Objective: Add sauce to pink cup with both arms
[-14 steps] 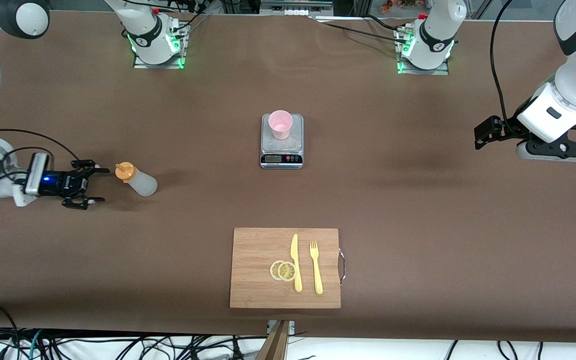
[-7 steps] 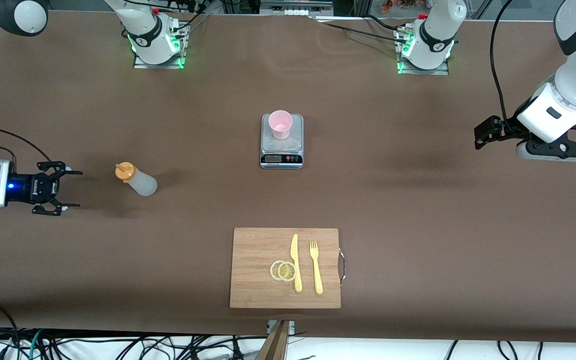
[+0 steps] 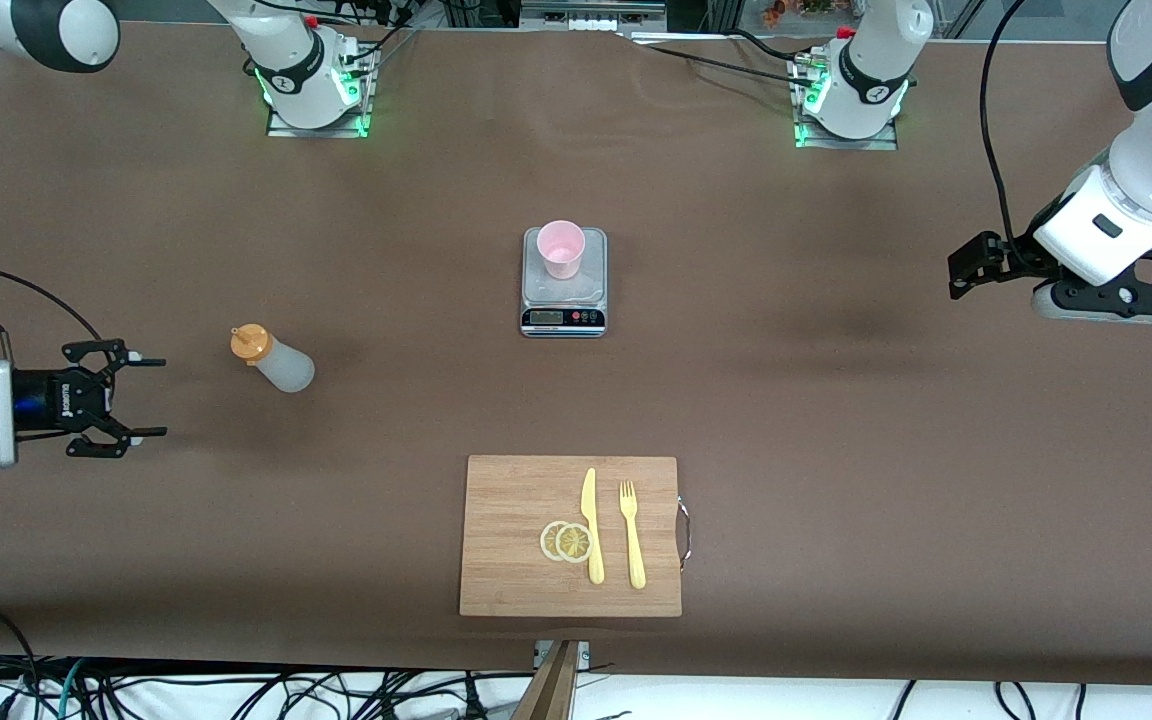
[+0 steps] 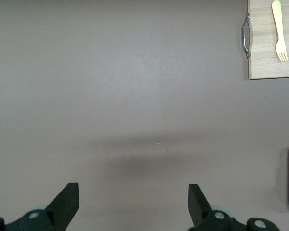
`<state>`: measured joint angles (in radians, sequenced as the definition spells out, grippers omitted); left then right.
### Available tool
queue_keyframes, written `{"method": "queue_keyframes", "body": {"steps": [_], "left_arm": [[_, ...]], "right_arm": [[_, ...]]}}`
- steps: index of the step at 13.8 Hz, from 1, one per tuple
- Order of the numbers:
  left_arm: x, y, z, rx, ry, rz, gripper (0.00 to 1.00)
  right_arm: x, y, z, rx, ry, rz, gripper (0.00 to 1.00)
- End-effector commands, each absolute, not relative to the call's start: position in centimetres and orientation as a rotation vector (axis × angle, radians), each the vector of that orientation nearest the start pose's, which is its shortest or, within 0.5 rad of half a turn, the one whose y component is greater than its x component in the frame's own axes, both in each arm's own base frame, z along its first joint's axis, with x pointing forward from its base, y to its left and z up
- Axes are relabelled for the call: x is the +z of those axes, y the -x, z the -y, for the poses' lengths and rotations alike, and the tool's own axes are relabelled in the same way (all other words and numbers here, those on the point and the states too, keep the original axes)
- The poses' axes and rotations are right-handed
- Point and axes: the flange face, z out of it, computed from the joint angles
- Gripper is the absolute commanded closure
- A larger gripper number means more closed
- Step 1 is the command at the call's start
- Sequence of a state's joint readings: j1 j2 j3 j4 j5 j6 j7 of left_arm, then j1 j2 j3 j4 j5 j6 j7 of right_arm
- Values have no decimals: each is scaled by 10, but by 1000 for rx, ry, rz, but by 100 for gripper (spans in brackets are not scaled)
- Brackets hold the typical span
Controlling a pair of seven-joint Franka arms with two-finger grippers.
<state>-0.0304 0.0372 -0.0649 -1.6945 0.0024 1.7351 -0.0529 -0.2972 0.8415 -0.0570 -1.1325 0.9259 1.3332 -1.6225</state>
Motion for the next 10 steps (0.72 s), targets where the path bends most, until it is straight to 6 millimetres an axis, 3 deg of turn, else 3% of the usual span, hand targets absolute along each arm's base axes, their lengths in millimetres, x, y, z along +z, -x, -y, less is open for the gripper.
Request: {"method": "queue_keyframes", "body": {"steps": [1, 3, 5, 8, 10], "left_arm": [[561, -574, 53, -11, 3127, -81, 0], [564, -574, 54, -18, 3129, -80, 0], [567, -573, 53, -28, 3128, -81, 0], [576, -576, 53, -67, 3124, -84, 0], [582, -576, 57, -86, 3123, -91, 0]], "right_arm": [[360, -703, 114, -352, 1906, 1143, 0], [406, -703, 80, -226, 2057, 1122, 0], [436, -699, 51, -104, 2198, 1065, 0], [464, -687, 15, 36, 2357, 974, 0], [479, -676, 4, 83, 2485, 845, 0]]}}
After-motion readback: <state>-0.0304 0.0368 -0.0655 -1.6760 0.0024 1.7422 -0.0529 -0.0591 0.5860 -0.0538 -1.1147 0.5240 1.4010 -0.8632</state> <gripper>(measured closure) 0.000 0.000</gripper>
